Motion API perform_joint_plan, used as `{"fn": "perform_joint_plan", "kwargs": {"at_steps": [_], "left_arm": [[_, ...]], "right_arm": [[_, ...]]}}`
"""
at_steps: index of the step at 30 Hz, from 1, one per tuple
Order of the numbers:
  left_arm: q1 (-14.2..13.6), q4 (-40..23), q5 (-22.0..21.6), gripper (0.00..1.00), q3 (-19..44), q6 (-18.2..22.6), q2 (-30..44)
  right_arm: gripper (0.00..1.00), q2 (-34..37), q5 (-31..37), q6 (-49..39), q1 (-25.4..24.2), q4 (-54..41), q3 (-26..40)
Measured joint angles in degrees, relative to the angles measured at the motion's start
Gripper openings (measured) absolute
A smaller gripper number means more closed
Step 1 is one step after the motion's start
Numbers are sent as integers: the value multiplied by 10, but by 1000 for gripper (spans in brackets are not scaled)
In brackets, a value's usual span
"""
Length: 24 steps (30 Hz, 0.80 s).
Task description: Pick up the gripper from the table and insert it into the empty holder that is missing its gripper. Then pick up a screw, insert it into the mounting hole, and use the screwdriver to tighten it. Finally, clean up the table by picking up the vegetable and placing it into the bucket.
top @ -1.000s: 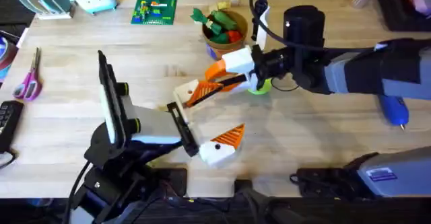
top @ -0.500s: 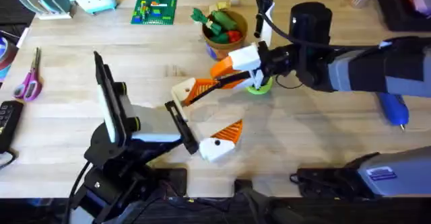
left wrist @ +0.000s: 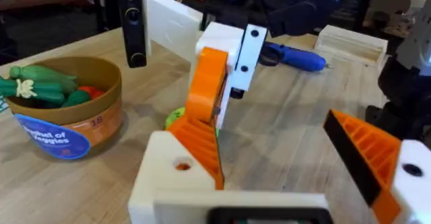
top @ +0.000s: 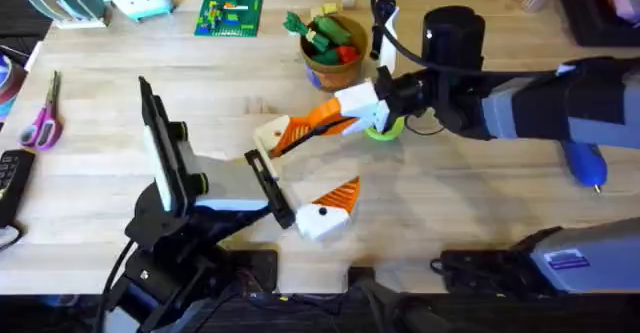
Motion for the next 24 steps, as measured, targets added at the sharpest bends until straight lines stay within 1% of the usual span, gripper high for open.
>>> {"fn": "perform_joint_plan", "kwargs": {"at_steps": [1,6,16,19,24], "left_arm": [[0,0,0,993,0,0,0],[0,0,-3,993,0,0,0],[3,-2,-55,993,0,-17,0],[3,-2,-62,993,0,-20,0],[3,-2,-65,993,0,-21,0]], "right_arm": [[14,0,0,0,0,-1,0],[13,0,6,1,5,0,0],[9,0,79,17,34,13,1],[9,0,93,19,37,15,2],[9,0,98,19,38,15,2]]}}
